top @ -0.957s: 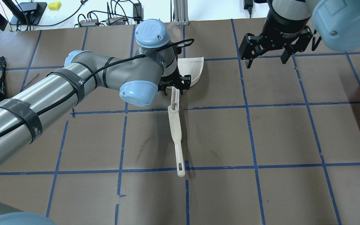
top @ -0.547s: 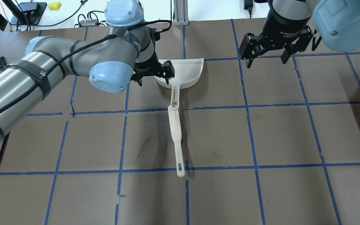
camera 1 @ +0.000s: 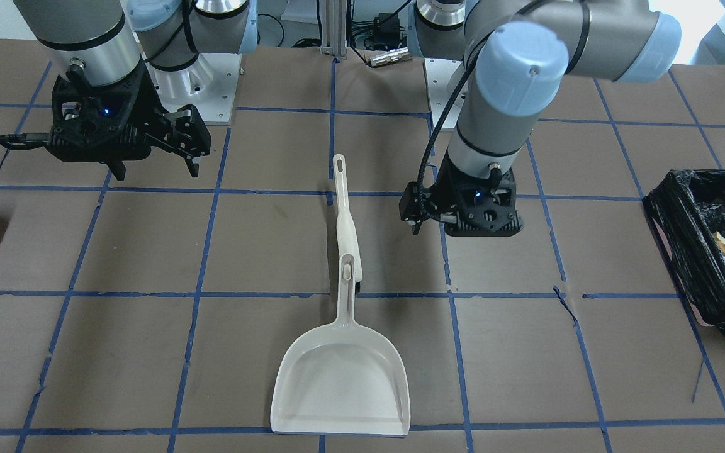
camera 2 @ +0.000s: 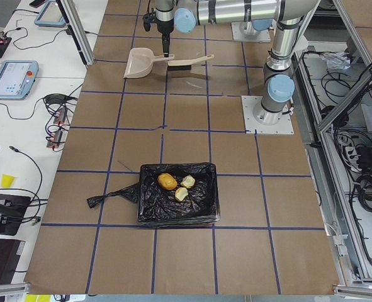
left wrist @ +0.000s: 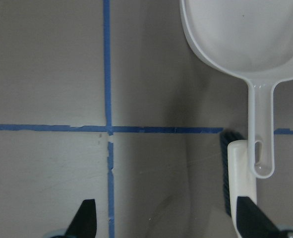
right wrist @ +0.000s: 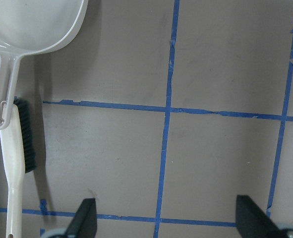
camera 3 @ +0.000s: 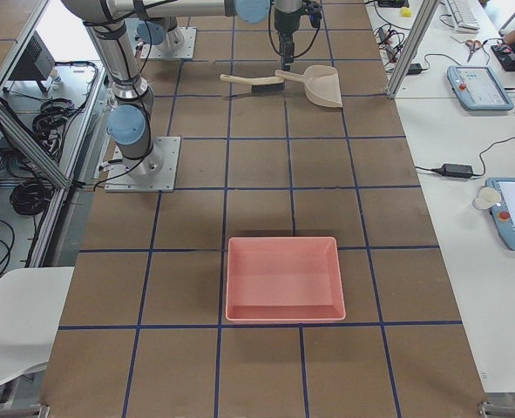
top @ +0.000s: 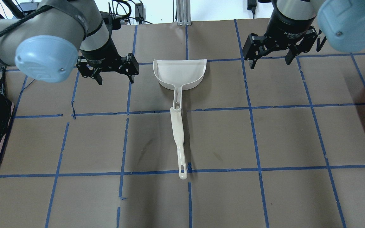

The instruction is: Sweep and dump trash in nearest bin

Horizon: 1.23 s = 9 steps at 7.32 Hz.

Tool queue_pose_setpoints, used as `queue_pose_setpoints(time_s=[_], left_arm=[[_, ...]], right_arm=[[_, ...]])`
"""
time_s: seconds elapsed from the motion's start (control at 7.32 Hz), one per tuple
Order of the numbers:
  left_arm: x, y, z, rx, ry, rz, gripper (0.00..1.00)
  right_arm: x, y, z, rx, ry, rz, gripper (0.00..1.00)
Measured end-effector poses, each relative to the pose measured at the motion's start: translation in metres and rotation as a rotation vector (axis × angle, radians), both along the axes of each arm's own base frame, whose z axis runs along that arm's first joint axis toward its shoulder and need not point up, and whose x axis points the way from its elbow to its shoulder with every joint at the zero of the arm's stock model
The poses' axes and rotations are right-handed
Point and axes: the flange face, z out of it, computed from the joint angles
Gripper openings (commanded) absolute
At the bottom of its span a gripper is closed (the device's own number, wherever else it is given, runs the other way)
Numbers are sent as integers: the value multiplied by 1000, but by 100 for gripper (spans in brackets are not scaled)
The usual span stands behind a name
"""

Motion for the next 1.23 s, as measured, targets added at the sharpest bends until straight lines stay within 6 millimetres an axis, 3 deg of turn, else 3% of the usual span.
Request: queue_pose_setpoints(time_s=[0.27,0.55,0.82,1.23], left_arm=[[11,8,49,22,-14,-9,100],[36,2,70,30,-6,13,100],[56,2,68,42,0,51,100],[55,1,41,72,-5,55,100]], right_arm=[[0,1,2,-3,0,1,100],[1,3,3,-5,-1,3,100],[1,3,3,-6,-1,3,100],[-1,2,3,-8,-1,0,100]])
